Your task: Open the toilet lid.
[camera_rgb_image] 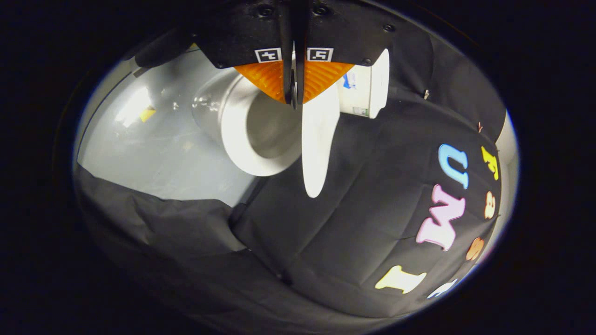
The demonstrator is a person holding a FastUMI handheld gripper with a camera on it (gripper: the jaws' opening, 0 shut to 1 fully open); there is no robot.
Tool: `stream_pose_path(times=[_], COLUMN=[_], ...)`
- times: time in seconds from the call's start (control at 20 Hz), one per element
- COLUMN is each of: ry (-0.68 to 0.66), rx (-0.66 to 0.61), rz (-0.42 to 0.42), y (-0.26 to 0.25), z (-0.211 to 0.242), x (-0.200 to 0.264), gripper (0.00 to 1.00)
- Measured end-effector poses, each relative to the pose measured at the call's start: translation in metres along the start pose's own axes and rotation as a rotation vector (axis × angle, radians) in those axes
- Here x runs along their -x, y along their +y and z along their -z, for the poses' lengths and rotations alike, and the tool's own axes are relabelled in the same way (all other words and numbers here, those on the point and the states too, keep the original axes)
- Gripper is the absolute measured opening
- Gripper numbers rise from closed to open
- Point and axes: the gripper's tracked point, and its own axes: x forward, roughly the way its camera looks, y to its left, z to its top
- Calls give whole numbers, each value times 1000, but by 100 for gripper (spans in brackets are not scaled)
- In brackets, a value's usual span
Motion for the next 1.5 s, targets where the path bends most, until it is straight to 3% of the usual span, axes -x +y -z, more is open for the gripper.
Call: stream_pose_path(times=[0.4,0.95,1.5], ry=[-74,-145,-183], rx=[247,553,868], rz=[-98,-71,-76], y=[125,224,309], z=[17,59,131], x=[21,23,24], gripper=[7,7,7])
